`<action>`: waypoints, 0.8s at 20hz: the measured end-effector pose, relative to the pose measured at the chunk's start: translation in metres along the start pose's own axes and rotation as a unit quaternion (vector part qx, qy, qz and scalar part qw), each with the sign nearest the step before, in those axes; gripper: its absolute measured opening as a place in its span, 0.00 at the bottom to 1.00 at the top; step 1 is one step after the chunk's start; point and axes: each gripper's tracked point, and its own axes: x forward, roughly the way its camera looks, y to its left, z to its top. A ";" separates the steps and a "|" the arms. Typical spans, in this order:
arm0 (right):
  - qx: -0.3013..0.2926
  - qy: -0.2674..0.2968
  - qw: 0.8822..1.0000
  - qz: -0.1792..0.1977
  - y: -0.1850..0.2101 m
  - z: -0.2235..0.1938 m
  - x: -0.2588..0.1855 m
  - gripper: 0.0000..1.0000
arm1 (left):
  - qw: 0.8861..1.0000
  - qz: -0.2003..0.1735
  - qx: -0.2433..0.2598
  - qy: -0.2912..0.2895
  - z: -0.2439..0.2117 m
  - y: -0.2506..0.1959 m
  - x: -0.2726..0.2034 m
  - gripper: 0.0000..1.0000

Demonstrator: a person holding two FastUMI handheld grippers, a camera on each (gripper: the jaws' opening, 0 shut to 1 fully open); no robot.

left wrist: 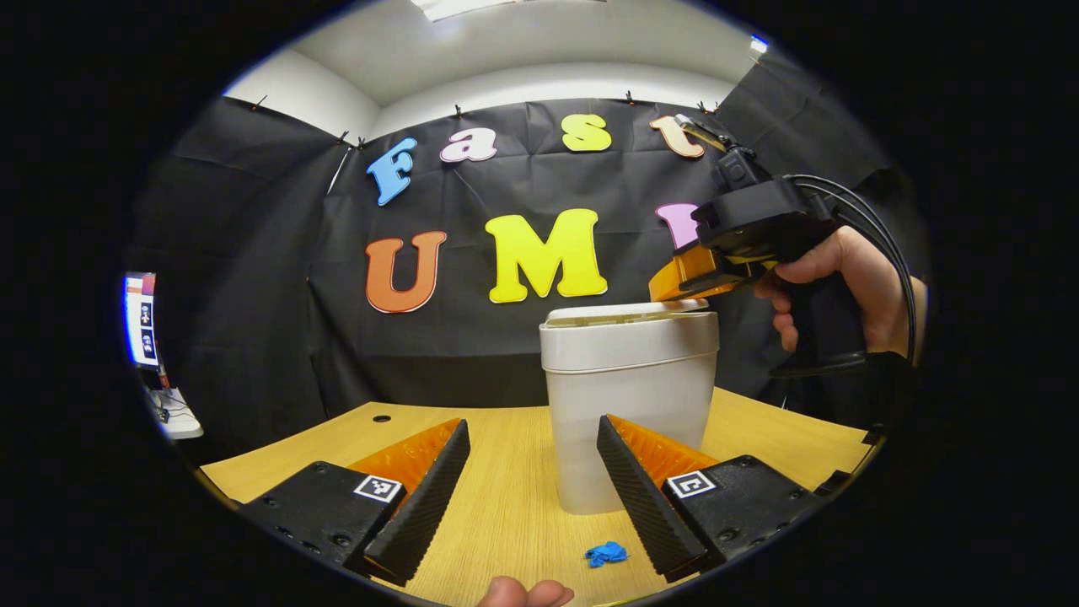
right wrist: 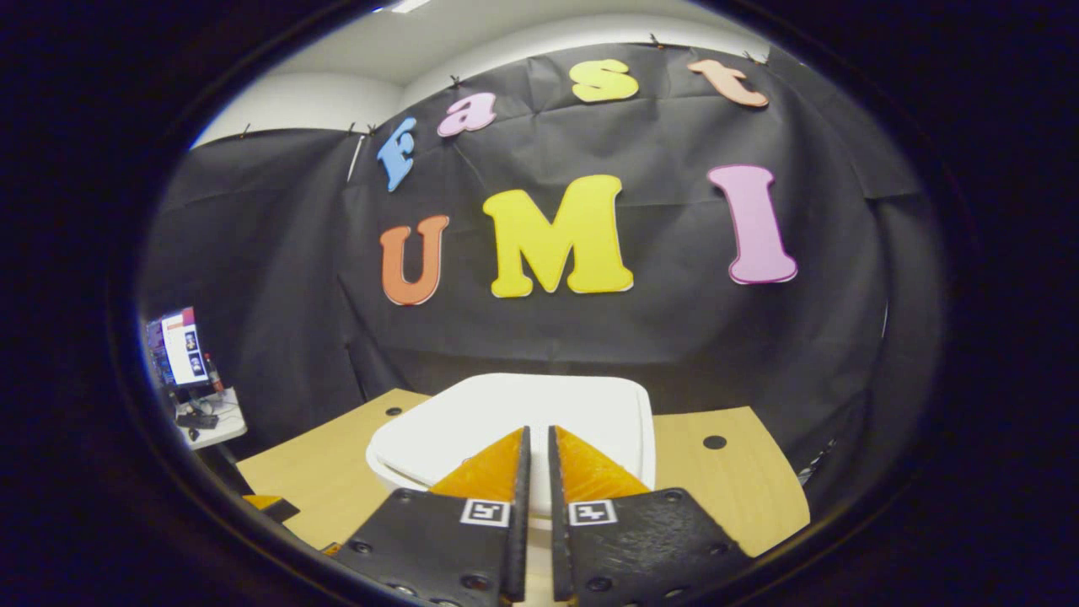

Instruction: Press the lid of the desktop garbage bin to open it, pick up the crumpled paper on the desktop and throw it into the bin, then pick up the pop can on the desktop and drop it into the bin, and finally close the garbage bin lid.

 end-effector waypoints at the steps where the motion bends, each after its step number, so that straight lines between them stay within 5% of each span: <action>1: 0.001 -0.017 1.000 0.004 0.003 0.010 -0.006 0.40 | 1.000 -0.003 -0.005 -0.001 0.001 -0.001 -0.001 0.98; 3: -0.004 -0.049 0.999 0.005 0.005 0.028 -0.021 0.82 | 1.000 -0.008 -0.012 -0.001 0.002 -0.003 -0.002 0.98; 5: -0.009 -0.068 0.998 0.002 0.006 0.034 -0.032 0.95 | 1.000 -0.007 -0.015 0.000 0.002 0.000 -0.002 0.98; 12: -0.040 -0.105 0.994 -0.011 0.006 0.036 -0.063 0.99 | 1.000 -0.012 -0.024 0.002 0.001 -0.001 -0.002 0.98; 16: -0.051 -0.118 0.992 -0.015 0.005 0.020 -0.086 0.92 | 1.000 -0.014 -0.024 0.006 -0.002 -0.003 0.000 0.98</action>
